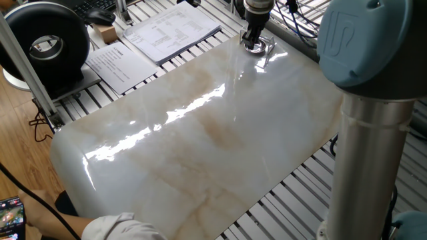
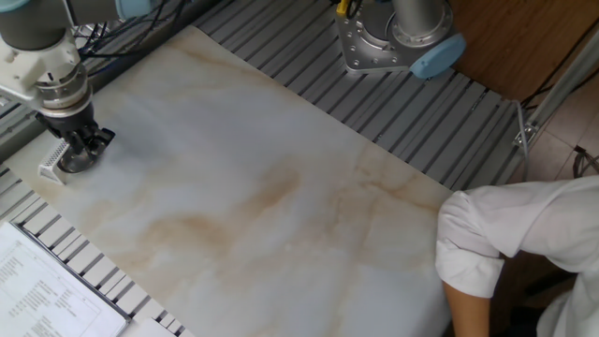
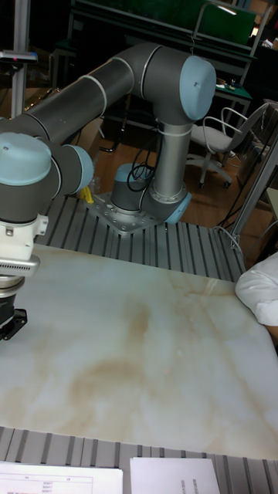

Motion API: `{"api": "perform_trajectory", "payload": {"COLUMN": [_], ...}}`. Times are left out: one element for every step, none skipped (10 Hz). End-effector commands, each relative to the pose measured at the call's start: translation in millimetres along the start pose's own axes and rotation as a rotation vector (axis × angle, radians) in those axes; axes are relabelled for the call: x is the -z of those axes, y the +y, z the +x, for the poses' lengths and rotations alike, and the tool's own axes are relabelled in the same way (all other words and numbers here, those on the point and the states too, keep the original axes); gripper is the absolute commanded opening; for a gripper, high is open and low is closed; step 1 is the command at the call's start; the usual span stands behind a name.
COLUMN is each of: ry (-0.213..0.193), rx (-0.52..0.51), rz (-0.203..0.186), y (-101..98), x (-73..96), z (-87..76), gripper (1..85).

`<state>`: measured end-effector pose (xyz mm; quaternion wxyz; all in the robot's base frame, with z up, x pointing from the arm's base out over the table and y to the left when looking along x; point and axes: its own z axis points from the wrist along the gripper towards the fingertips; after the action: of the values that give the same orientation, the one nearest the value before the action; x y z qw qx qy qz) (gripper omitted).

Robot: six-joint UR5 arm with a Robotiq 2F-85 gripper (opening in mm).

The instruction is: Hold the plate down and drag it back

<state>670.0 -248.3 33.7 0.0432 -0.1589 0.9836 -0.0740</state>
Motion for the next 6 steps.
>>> {"api": "perform_trajectory", "payload": {"ry": [-0.015,-0.012,0.013,0.023,0.020,0.014], "rx": [-0.006,-0.007,-0.024,-0.052,-0.067,-0.068], "rz": [0.021,0.020,0.007,-0.023,-0.044,-0.039], "y": [0.2,1.3,4.6,12.5,18.0,16.6], "x": [-7.0,1.1,4.0,4.1,4.2,4.1], "z": [-1.8,-0.3,5.9,8.3,7.3,5.7], "gripper": [32.3,32.3,32.0,31.3,31.3,31.3]}}
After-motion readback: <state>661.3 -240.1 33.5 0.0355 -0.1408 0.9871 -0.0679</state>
